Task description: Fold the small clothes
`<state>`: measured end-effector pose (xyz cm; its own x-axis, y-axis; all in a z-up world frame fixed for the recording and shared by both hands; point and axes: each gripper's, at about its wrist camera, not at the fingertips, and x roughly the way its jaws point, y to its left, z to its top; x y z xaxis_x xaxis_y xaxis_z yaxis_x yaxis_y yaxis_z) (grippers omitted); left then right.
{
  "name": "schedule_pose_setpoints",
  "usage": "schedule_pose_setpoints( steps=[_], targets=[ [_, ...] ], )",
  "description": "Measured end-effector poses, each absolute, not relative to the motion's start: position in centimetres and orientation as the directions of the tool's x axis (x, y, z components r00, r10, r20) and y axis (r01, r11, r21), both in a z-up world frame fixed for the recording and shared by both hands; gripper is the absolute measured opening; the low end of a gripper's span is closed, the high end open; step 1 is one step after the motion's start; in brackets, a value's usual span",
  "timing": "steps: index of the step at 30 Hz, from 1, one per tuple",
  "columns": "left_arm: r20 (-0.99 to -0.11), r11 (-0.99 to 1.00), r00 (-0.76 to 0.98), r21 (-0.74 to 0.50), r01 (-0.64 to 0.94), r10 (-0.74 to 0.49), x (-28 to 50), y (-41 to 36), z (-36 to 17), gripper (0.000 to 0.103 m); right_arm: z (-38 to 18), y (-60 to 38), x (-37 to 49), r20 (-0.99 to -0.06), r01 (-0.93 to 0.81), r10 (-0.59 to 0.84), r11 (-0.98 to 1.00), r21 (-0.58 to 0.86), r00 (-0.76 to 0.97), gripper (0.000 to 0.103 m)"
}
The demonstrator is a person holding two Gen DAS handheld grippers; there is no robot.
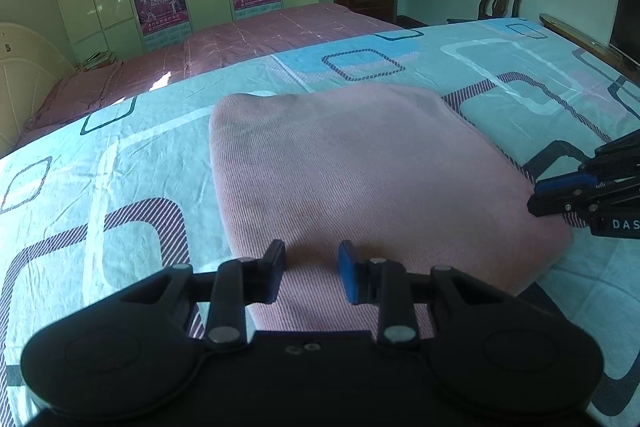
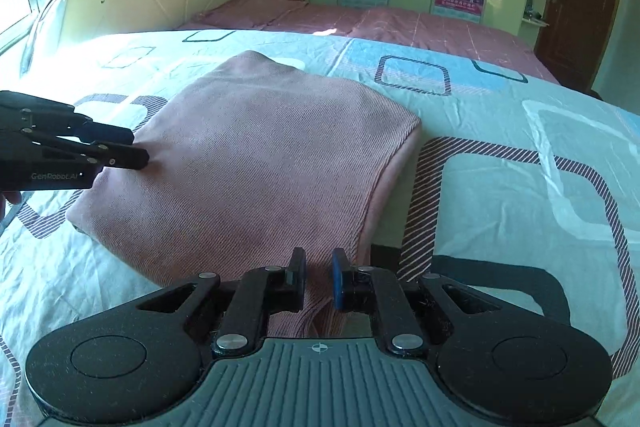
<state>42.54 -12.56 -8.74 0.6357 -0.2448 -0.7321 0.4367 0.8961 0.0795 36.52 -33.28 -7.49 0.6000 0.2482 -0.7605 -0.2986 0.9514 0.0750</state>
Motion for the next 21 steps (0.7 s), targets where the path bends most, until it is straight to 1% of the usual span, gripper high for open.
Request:
schedule_pose_setpoints(
  steps=[4, 7, 9, 13, 21],
  targets=[
    [-0.755, 0.894, 0.611, 0.078, 0.442, -0.236, 41.2, -12.6, -9.7, 0.029, -7.8, -33.4, 36.2, -0.771, -0.288, 0.229, 0.956, 0.061, 0.594, 0.011],
    [-0.767, 0.895, 0.600, 0.078, 0.439, -0.227, 40.3, -12.5, -10.6, 0.029, -8.7, -33.4, 36.1, -0.798, -0.274, 0.190, 0.961, 0.033, 0.571, 0.011],
    [-0.770, 0.901, 0.596, 0.068, 0.429, -0.226, 39.9, -12.3, -10.8, 0.029, -9.5, -33.7, 35.9, -0.810, -0.261, 0.189, 0.964, 0.046, 0.556, 0.011],
    [-0.774, 0.903, 0.594, 0.072, 0.423, -0.217, 39.2, -12.0, -11.2, 0.029, -10.1, -34.2, 35.7, -0.803, -0.227, 0.208, 0.969, 0.093, 0.558, 0.011],
    [-0.776, 0.904, 0.595, 0.080, 0.421, -0.208, 38.5, -11.9, -11.3, 0.029, -9.9, -34.2, 35.9, -0.808, -0.222, 0.210, 0.970, 0.100, 0.551, 0.011]
  ],
)
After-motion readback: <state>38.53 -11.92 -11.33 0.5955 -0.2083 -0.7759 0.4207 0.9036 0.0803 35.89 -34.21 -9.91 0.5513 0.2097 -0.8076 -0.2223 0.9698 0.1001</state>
